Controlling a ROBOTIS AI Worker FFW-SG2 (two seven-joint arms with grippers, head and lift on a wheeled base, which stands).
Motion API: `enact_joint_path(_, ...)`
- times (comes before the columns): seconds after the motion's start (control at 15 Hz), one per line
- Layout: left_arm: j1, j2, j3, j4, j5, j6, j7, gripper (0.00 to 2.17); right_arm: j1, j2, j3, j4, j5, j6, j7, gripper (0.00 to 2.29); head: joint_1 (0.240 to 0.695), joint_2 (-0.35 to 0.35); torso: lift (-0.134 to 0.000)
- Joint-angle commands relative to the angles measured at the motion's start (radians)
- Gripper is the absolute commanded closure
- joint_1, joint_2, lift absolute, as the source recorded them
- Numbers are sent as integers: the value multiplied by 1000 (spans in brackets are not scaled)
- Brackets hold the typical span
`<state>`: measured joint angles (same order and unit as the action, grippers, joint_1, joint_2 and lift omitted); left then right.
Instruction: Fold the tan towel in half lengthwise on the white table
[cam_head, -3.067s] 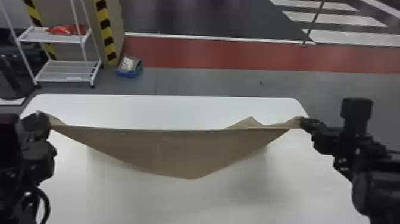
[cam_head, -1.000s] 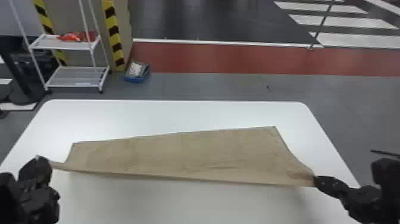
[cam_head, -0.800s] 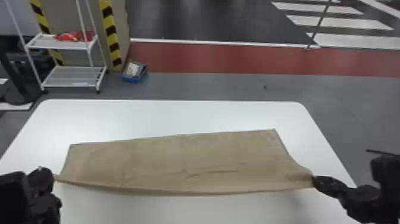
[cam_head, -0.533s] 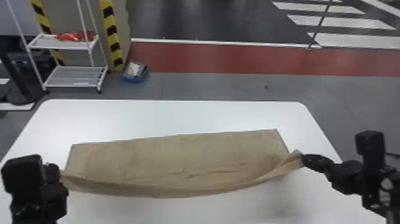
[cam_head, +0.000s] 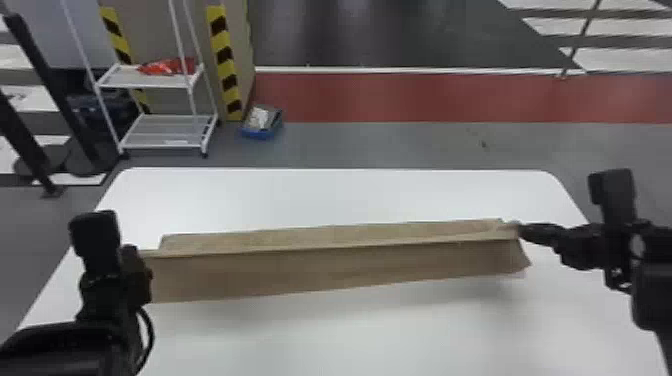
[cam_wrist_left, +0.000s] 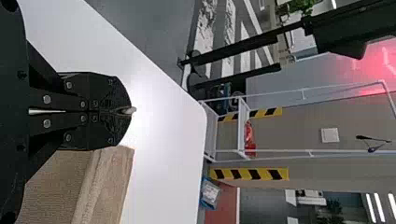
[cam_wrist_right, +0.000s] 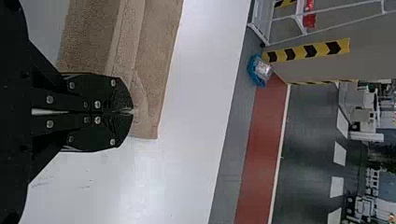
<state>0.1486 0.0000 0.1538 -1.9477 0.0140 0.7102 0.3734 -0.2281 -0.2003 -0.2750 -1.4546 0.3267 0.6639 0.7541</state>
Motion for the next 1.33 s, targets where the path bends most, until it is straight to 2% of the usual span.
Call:
enact_joint_path(0.0,-127,-3,4,159,-9,44,-1,1825,-102,-2,42,157,11,-26,-18,1477,695,5,-57)
enact_joint_path(0.2,-185,-3,-10,256,-14,-11,-2,1825,-112,1,65,194,11,-48,-52,1463,695,20,-57)
enact_joint_path(0.47,-271,-3,-13,406,-25,-198,1,1818,-145,-2,111,277,14,-106,-95,1457,695,21,-57)
enact_joint_path(0.6,-311,-3,-13,451,-26,-198,4,1818,-166,-2,117,316,15,-146,-110,1457,695,25,-57)
enact_joint_path(0.73,-346,8,-13,501,-29,-192,2,1764,-169,-2,131,330,15,-158,-125,1251,695,28,-57)
enact_joint_path(0.93,-409,12,-14,630,-71,-214,10,1754,-189,-5,142,384,22,-186,-164,1244,695,34,-57)
enact_joint_path(1.0,-423,12,-16,668,-88,-257,13,1629,-192,-7,142,396,20,-189,-187,974,695,34,-57)
enact_joint_path(1.07,-435,12,-16,708,-106,-297,12,1268,-191,-7,142,401,17,-210,-202,471,695,33,-57)
enact_joint_path(1.13,-440,14,-16,727,-120,-327,4,451,-188,-8,140,402,15,-220,-217,60,695,31,-57)
enact_joint_path(1.2,-438,14,-16,728,-128,-346,4,16,-185,-10,131,402,11,-223,-226,16,695,26,-57)
enact_joint_path(1.27,-434,14,-16,728,-132,-370,7,-2,-178,-13,122,399,3,-232,-226,22,695,24,-57)
